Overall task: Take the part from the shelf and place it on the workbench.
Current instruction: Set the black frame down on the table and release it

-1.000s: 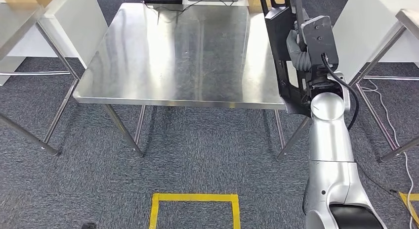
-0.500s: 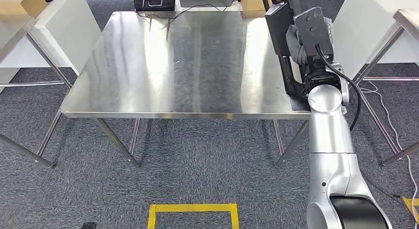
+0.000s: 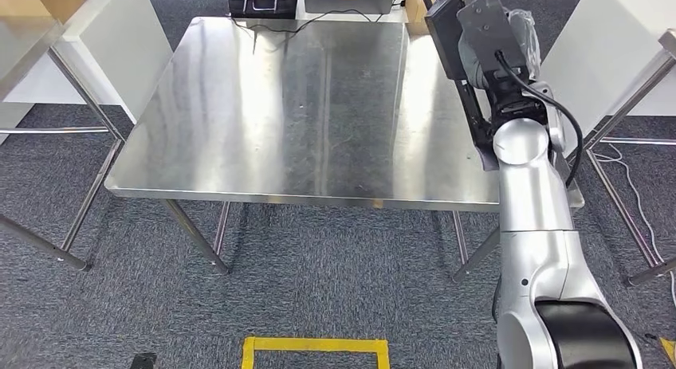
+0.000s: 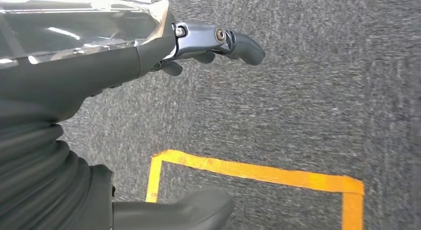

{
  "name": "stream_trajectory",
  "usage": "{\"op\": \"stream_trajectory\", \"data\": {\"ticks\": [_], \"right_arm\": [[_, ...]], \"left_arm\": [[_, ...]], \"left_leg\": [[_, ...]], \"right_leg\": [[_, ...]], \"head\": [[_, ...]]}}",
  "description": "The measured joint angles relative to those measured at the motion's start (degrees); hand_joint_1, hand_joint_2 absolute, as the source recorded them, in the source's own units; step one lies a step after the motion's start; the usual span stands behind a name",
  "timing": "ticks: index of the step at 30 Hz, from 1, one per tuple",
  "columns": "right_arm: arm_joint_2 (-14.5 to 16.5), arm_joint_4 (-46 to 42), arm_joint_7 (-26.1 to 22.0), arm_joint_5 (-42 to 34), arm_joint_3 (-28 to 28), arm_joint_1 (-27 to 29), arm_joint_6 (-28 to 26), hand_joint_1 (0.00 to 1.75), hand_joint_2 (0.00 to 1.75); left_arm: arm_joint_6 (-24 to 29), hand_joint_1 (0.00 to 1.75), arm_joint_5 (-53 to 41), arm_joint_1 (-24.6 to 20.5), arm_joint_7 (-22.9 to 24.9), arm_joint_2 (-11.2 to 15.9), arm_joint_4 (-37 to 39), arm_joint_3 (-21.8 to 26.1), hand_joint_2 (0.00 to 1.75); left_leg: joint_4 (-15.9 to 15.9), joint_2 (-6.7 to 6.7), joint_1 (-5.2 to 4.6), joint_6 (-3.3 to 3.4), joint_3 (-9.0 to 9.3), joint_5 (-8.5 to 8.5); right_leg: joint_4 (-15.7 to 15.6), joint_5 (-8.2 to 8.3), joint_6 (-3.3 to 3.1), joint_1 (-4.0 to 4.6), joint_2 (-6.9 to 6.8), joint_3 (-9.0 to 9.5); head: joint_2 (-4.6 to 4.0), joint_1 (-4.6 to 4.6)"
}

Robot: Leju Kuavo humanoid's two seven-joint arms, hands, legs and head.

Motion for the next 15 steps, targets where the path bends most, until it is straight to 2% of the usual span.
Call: {"op": "stream_trajectory", "data": {"ticks": [1,2,4,6,7,9,10,11,12,13,15], "right_arm": [[-0.22,0.57,0.71,0.98,0.15,-1.20,0.49,1.75,1.75],[-0.42,1.04,1.30,1.76,0.28,-2.50,1.01,1.75,1.75],[-0.78,1.50,1.75,2.27,0.41,-4.01,1.50,1.75,1.75],[-1.09,1.86,2.15,2.65,0.41,-5.26,1.81,1.75,1.75],[-1.17,2.12,2.29,2.76,0.44,-5.91,1.95,1.75,1.75],[-1.26,3.06,2.39,2.90,0.57,-6.94,2.19,1.75,1.75],[-1.27,3.82,2.39,2.97,0.66,-7.20,2.23,1.75,1.75],[-1.26,4.67,2.36,3.07,0.73,-7.29,2.16,1.75,1.75],[-1.26,5.55,2.33,3.22,0.78,-7.30,1.99,1.75,1.75],[-1.25,6.42,2.27,3.40,0.80,-7.32,1.72,1.75,1.75],[-1.24,8.03,2.12,3.84,0.80,-7.58,1.06,1.75,1.75]], "left_arm": [[-0.08,0.00,0.04,-0.01,-0.01,-0.05,0.00,0.01,1.75],[-0.14,0.00,0.08,-0.02,-0.02,-0.10,0.01,0.01,1.75],[-0.19,0.00,0.16,-0.02,-0.03,-0.11,0.02,0.01,1.75],[-0.21,0.00,0.38,-0.02,-0.11,-0.12,0.04,0.01,1.75],[-0.20,0.00,0.53,-0.05,-0.17,-0.10,0.04,0.02,1.75],[-0.20,0.00,0.88,-0.01,-0.28,-0.14,0.04,0.11,1.75],[-0.20,0.00,1.05,0.06,-0.32,-0.16,0.05,0.16,1.75],[-0.21,0.00,1.19,0.15,-0.38,-0.18,0.05,0.21,1.75],[-0.21,0.00,1.31,0.21,-0.44,-0.19,0.05,0.24,1.75],[-0.21,0.00,1.38,0.26,-0.51,-0.18,0.05,0.26,1.75],[-0.21,0.00,1.44,0.35,-0.64,-0.08,0.05,0.28,1.75]], "left_leg": [[0.21,-0.16,-0.05,-0.46,0.67,-0.94],[0.48,-0.23,-0.09,-0.98,1.17,-1.66],[0.79,-0.21,-0.09,-1.62,1.38,-2.16],[2.61,-0.01,0.07,-2.09,0.72,-2.72],[5.13,0.13,0.17,-2.39,-0.66,-3.44],[12.87,0.29,0.26,-2.93,-5.41,-5.85],[16.44,0.30,0.29,-3.12,-7.95,-7.08],[18.21,0.30,0.29,-3.19,-9.72,-7.53],[17.95,0.30,0.29,-3.13,-10.51,-6.85],[15.55,0.30,0.27,-2.93,-10.19,-4.90],[7.50,0.33,0.12,-2.12,-7.65,0.67]], "right_leg": [[-3.27,1.70,-0.03,0.03,-0.15,0.35],[-7.71,4.13,-0.16,0.06,-0.28,1.80],[-8.02,4.16,-1.52,0.11,-0.23,2.43],[-8.15,4.17,-2.23,-0.24,-0.13,3.30],[-8.22,3.96,-2.58,-0.38,-0.09,3.75],[-8.25,3.35,-3.17,-0.40,-0.03,4.50],[-8.25,2.97,-3.30,-0.35,0.06,4.89],[-8.25,2.55,-3.31,-0.30,0.16,5.35],[-8.25,2.11,-3.25,-0.25,0.25,5.89],[-8.25,1.65,-3.15,-0.19,0.31,6.50],[-8.27,0.72,-2.89,-0.05,0.34,7.70]], "head": [[0.00,0.10],[0.01,0.15],[0.01,0.15],[0.01,0.07],[0.01,0.02],[0.01,-0.02],[0.01,-0.02],[0.01,-0.03],[0.01,-0.03],[0.01,-0.02],[0.01,0.00]]}}
